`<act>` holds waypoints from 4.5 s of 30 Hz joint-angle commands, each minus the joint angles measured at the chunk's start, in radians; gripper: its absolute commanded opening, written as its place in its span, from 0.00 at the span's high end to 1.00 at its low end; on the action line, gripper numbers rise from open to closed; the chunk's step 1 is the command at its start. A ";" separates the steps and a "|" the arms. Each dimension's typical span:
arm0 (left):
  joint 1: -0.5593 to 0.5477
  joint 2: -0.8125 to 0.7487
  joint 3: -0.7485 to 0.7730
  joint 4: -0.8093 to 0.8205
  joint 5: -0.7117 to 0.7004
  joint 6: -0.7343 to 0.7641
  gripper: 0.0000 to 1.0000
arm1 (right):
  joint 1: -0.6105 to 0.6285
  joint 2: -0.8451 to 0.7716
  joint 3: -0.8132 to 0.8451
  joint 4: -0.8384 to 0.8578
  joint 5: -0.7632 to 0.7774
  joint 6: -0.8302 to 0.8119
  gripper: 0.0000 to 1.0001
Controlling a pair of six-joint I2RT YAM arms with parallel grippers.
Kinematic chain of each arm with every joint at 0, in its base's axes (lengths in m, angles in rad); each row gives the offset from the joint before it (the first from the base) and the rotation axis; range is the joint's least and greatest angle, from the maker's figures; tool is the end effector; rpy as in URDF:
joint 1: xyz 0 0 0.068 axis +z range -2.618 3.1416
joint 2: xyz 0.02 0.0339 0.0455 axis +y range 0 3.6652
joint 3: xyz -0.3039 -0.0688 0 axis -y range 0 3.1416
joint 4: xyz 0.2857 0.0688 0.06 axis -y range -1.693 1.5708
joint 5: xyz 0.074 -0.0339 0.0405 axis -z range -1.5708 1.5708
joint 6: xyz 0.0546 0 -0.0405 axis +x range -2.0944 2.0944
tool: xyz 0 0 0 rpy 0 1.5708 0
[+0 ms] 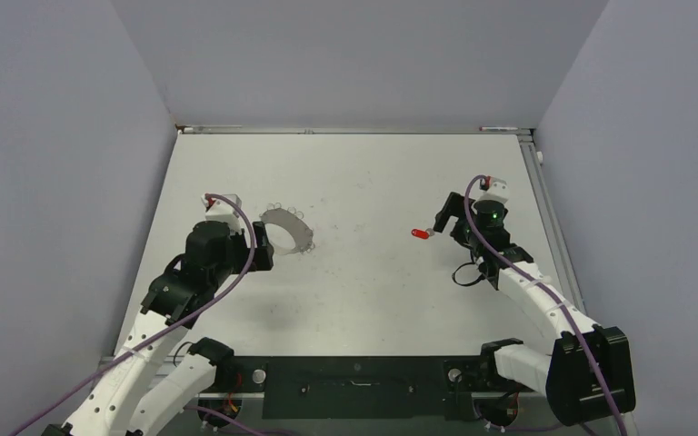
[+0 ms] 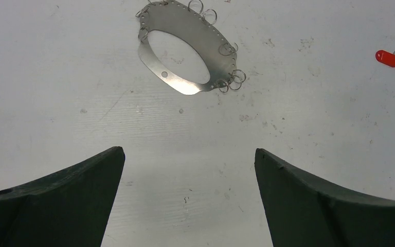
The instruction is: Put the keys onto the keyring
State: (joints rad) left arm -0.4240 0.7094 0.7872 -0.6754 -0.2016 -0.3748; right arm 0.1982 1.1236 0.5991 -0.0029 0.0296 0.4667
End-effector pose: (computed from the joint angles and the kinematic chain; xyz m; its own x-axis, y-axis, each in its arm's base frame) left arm 0.1640 -0.0620 0.3217 -0.5696 -0.1364 -0.8105 0.0470 0.9791 -0.1978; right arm 0.2719 0.0530 0.2317 -0.5179 0.3547 -0.7784 0.0686 0.9243 0.3755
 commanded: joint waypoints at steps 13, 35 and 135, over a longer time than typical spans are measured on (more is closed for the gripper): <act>-0.004 0.044 0.024 0.018 0.016 0.016 0.00 | 0.213 0.090 0.182 -0.167 0.142 -0.049 0.05; 0.042 -0.137 0.014 0.021 -0.135 0.005 0.05 | 0.818 0.759 0.850 -0.266 0.125 -0.209 0.16; 0.122 -0.198 -0.017 0.053 -0.032 0.043 0.03 | 0.782 1.046 1.171 -0.447 0.065 -0.183 0.72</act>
State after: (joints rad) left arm -0.3103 0.5117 0.7742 -0.6701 -0.2485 -0.3443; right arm 0.9886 2.2509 1.7748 -0.4728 0.0792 0.2691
